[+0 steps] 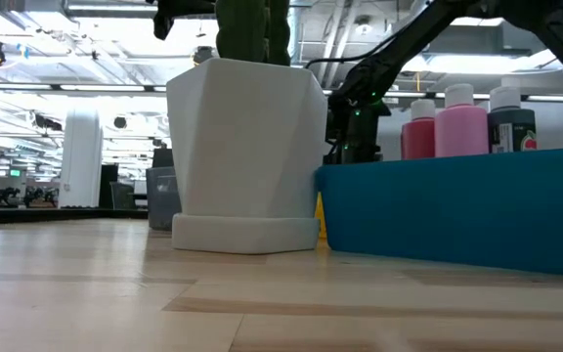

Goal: Pick & Place Paint Supplies
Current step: Put the yellow scissors into the yellow bin

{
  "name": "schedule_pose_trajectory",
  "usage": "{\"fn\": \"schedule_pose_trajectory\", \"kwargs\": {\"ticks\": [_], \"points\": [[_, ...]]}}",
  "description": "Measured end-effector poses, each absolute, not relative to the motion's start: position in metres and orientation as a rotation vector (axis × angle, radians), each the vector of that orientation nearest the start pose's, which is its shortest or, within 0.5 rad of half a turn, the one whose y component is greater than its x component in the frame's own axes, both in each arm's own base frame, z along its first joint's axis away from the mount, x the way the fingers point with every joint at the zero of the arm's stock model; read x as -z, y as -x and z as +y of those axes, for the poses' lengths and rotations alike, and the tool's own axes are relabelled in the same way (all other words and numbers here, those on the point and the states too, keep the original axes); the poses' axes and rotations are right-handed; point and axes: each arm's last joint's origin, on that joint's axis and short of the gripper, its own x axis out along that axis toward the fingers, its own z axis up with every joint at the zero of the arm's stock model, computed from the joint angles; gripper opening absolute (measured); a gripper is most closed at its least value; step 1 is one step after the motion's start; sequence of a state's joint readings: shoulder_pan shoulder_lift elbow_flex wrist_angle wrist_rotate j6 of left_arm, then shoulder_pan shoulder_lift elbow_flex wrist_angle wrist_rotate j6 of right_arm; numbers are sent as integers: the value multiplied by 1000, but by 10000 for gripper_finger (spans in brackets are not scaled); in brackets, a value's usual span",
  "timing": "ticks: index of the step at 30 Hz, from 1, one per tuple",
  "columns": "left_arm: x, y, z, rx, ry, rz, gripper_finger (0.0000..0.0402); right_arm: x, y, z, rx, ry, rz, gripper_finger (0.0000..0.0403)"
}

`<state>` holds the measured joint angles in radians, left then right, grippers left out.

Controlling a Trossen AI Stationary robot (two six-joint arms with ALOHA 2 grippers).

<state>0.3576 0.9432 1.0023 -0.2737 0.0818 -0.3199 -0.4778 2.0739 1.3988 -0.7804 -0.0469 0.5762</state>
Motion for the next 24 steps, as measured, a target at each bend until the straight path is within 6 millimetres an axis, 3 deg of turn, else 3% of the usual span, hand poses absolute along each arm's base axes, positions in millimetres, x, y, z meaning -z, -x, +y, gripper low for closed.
{"fn": "schedule_pose_trajectory", "kwargs": {"ticks": [9,20,24], "points": [[-371,-189,68,-307,363,164,67,-131,-344,-177,783,-827,1294,108],[-371,-188,68,-309,363,165,67,-130,-344,-177,788,-807,1299,29],[-371,-188,68,-309,363,166,67,-130,-345,-178,784,-806,1283,19]]}}
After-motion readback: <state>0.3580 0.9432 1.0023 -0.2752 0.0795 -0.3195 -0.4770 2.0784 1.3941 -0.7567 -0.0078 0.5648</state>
